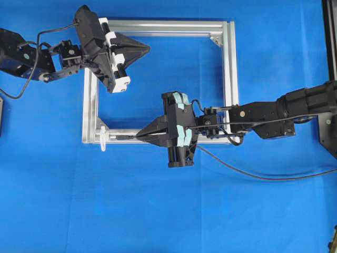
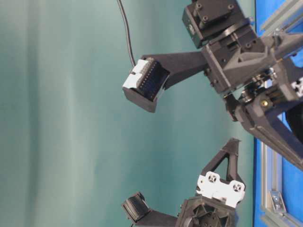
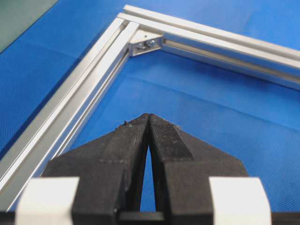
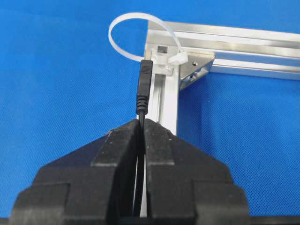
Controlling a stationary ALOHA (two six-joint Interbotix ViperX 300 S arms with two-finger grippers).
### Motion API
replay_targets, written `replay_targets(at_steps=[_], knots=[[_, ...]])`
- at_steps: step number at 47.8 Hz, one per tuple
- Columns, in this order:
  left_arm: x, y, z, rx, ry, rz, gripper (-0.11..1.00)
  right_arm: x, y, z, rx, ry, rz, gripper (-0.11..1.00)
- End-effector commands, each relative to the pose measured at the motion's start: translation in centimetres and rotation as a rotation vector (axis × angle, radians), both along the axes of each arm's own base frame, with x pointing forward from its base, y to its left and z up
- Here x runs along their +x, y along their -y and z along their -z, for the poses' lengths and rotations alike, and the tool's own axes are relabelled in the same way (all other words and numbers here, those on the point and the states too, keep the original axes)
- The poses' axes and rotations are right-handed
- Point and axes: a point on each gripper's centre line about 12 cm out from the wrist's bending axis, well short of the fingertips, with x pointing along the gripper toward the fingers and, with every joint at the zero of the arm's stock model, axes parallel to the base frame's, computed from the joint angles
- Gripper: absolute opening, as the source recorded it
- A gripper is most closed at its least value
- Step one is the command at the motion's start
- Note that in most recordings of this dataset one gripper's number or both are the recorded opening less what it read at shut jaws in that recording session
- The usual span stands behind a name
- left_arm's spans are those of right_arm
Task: Insert the wire through the string loop located on the left side.
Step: 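Push the USB plug through the zip-tie loop with the right gripper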
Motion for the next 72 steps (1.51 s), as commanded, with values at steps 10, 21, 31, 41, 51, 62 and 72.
replay_targets(at_steps=[10, 21, 31, 41, 51, 62, 72], knots=[[0.1, -0.1, -1.4, 0.015, 0.04, 0.0, 0.0, 0.5, 0.1, -1.4, 0.006, 0.04, 0.006, -0.1], [0.1, 0.0, -1.4, 0.015, 0.04, 0.001, 0.0, 0.5, 0.1, -1.3, 0.006, 0.038, 0.006, -0.1], [0.1, 0.0, -1.4, 0.015, 0.04, 0.001, 0.0, 0.5, 0.1, -1.3, 0.006, 0.038, 0.006, -0.1], [0.1, 0.0, -1.4, 0.016, 0.04, 0.003, 0.0, 0.6, 0.1, -1.4, 0.006, 0.041, 0.006, -0.1], [0.1, 0.0, -1.4, 0.016, 0.04, 0.002, 0.0, 1.3, -0.1, -1.6, 0.007, 0.047, 0.003, -0.1], [0.1, 0.0, -1.5, 0.018, 0.041, 0.003, 0.0, 2.4, -0.1, -1.2, 0.006, 0.046, 0.003, -0.1], [0.1, -0.1, -1.4, 0.017, 0.039, 0.001, 0.0, 3.8, -0.2, -0.9, 0.007, 0.056, 0.004, -0.1]])
